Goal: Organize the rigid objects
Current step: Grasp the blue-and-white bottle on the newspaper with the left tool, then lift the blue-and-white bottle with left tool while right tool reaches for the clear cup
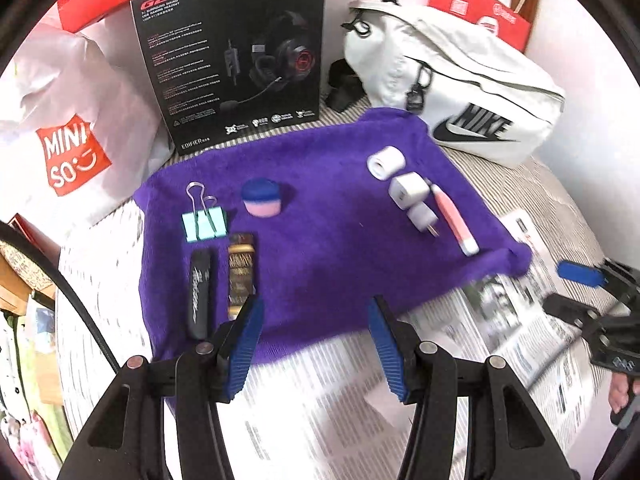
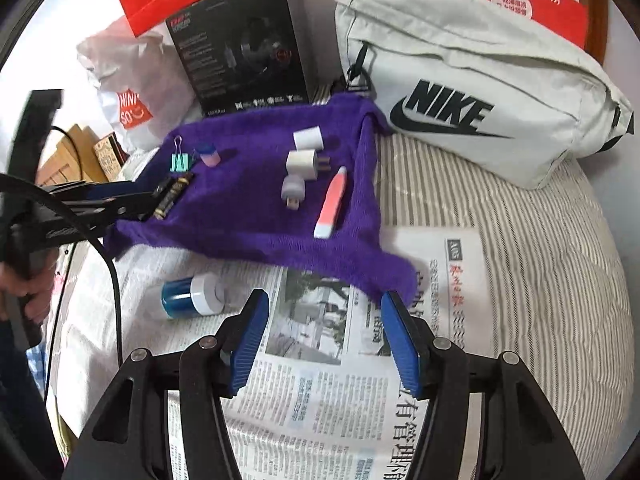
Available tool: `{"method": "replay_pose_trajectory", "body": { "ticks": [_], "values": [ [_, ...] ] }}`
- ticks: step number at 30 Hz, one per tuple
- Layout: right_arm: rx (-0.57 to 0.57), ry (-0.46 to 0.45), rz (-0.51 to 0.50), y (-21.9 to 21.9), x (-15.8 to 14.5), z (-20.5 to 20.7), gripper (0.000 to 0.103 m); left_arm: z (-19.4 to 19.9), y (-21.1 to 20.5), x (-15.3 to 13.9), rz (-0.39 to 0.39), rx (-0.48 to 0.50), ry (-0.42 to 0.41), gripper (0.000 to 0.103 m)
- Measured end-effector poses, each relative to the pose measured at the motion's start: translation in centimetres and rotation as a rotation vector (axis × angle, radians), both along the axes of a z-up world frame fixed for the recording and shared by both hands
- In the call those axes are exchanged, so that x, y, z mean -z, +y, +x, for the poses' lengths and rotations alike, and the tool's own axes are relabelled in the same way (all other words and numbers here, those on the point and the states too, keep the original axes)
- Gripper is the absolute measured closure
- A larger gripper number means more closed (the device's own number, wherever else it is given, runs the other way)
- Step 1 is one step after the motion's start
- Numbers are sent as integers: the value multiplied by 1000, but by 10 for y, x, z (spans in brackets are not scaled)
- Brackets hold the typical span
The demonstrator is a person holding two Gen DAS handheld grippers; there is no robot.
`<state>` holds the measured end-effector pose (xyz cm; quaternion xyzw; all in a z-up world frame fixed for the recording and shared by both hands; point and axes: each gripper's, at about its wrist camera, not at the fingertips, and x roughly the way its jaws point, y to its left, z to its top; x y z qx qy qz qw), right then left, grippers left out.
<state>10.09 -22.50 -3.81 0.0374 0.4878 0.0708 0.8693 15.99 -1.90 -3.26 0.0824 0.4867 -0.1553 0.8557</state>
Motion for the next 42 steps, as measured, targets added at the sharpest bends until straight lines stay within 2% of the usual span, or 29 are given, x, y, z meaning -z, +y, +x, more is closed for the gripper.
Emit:
{"method": "replay_pose_trajectory", "body": {
  "ticks": [3, 7, 11, 22, 24, 26, 29, 34, 36, 42],
  "values": [
    [-8, 16, -7, 4, 3, -2, 45, -15, 1, 3, -8, 3, 6, 47],
    [-17, 21, -26, 8, 2, -3, 45, -30, -7, 7, -13, 59, 7, 42],
    [-17, 20, -43, 9, -1, -5, 45, -36, -14, 17, -68, 125, 39, 41],
    [35, 44, -81, -13, 4, -13, 45, -36, -51, 60, 58, 314, 85, 41],
    [44, 55, -83, -16, 8, -12, 45, -38, -56, 65, 71, 337, 87, 46],
    [53, 65, -80, -19, 11, -11, 45, -39, -58, 68, 86, 328, 81, 55],
    [53, 71, -79, -21, 14, -9, 45, -37, -47, 65, 34, 276, 108, 60],
    [43, 76, -75, -18, 15, -7, 45, -44, 2, 60, -31, 120, 121, 62],
    [28, 80, -72, -14, 17, -5, 45, -45, 15, 62, -46, 86, 130, 62],
    [-7, 98, -65, 0, 24, 0, 45, -41, 13, 67, -32, 103, 131, 62]
  ]
}}
